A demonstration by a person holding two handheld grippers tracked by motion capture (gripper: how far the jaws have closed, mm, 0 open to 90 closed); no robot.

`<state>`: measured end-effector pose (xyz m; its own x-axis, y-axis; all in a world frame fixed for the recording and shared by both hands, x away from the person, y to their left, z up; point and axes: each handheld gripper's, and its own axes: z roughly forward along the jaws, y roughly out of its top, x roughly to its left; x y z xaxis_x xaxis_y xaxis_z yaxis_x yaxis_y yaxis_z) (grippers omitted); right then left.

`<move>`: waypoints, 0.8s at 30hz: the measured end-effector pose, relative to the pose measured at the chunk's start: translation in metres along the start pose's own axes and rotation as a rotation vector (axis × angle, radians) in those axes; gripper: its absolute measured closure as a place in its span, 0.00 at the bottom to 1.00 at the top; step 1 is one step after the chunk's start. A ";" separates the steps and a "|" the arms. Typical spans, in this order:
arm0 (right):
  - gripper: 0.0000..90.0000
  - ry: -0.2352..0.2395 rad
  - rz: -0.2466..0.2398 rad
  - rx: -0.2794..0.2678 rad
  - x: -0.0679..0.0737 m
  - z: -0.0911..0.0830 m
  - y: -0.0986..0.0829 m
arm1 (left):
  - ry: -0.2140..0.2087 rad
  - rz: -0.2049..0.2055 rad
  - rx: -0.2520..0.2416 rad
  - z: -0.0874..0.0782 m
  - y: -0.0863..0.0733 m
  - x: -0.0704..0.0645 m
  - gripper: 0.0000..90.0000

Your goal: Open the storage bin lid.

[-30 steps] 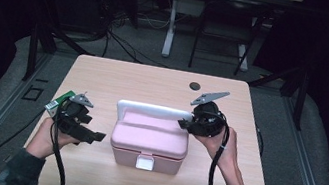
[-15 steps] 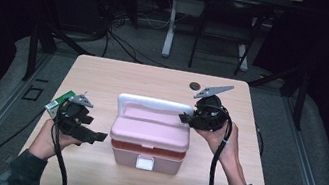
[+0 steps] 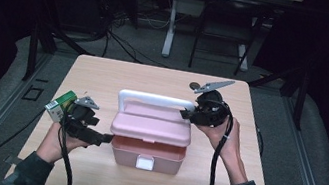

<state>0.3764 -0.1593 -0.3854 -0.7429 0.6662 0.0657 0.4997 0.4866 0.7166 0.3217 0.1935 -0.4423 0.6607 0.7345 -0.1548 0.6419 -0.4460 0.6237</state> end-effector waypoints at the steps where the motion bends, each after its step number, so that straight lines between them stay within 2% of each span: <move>1: 0.81 0.000 0.002 -0.001 0.000 0.000 0.000 | 0.001 0.005 0.001 0.002 0.000 -0.002 0.21; 3: 0.81 -0.003 0.002 0.000 -0.001 0.000 0.001 | 0.002 0.009 0.002 0.005 0.000 -0.004 0.25; 8: 0.81 -0.010 0.002 -0.004 -0.001 0.001 0.001 | 0.010 0.001 0.000 0.016 -0.003 -0.006 0.43; 12: 0.81 -0.015 -0.002 -0.007 -0.002 0.001 0.001 | -0.026 0.002 0.002 0.024 -0.005 -0.009 0.56; 15: 0.80 -0.019 -0.005 -0.010 -0.002 0.001 0.001 | -0.035 0.005 0.000 0.026 -0.005 -0.011 0.64; 24: 0.79 -0.029 0.009 -0.028 -0.007 0.001 0.006 | -0.026 0.002 -0.004 0.026 -0.006 -0.013 0.67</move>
<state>0.3850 -0.1601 -0.3823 -0.7252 0.6865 0.0524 0.4933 0.4651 0.7350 0.3200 0.1731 -0.4640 0.6718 0.7201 -0.1737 0.6392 -0.4450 0.6273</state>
